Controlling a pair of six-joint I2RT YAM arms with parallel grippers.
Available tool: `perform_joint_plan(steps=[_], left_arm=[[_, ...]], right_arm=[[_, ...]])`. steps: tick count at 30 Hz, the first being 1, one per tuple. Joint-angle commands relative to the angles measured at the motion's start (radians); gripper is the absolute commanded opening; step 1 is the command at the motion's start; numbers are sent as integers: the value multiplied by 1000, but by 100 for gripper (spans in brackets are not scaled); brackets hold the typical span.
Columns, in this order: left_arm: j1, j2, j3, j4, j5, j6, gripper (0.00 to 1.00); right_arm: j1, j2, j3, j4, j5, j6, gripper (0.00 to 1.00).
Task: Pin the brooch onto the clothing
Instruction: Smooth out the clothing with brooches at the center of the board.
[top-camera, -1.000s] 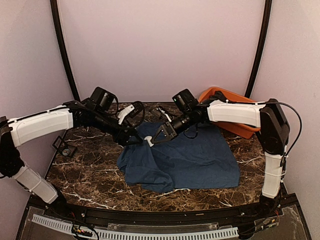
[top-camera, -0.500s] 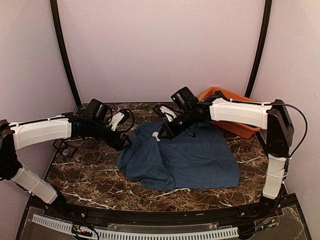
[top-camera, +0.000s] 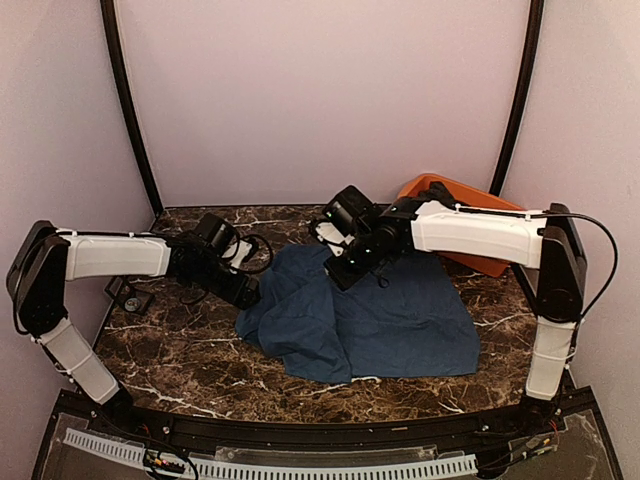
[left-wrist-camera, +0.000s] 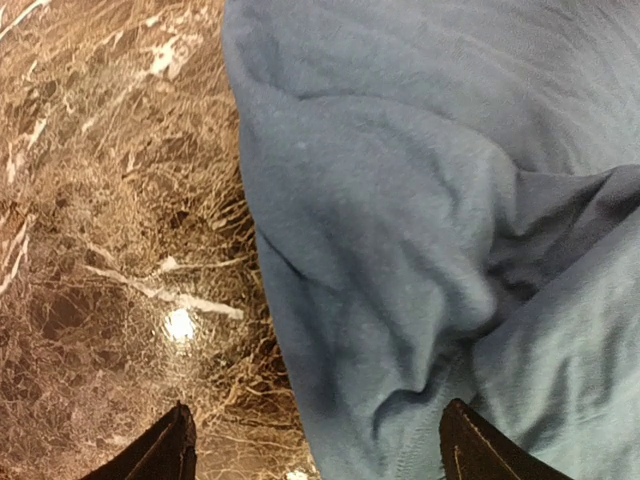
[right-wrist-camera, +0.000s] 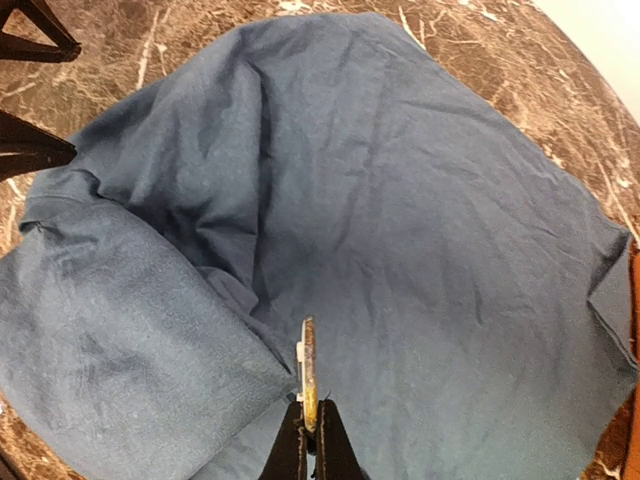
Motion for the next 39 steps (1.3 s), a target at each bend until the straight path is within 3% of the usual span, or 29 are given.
perform_joint_plan(steps=[1,14,20,28,39], left_arm=[[3,34,21,-3,-67,-14,84],[39,209,129,-46,-140,-7,85],[85,239,128,-58,-164,-2,85],[197,206,152,-80,-105,0,85],[357,134,172,-81,6,-12,85]], right_arm=[[38,-18,48,-47,151,-18,0],[141,11,56,-53,126,-107,0],[165,-3,52,-48,12,-154,21],[162,-83,-12,38,-126,-159,40],[73,-90,-46,54,-108,-71,49]])
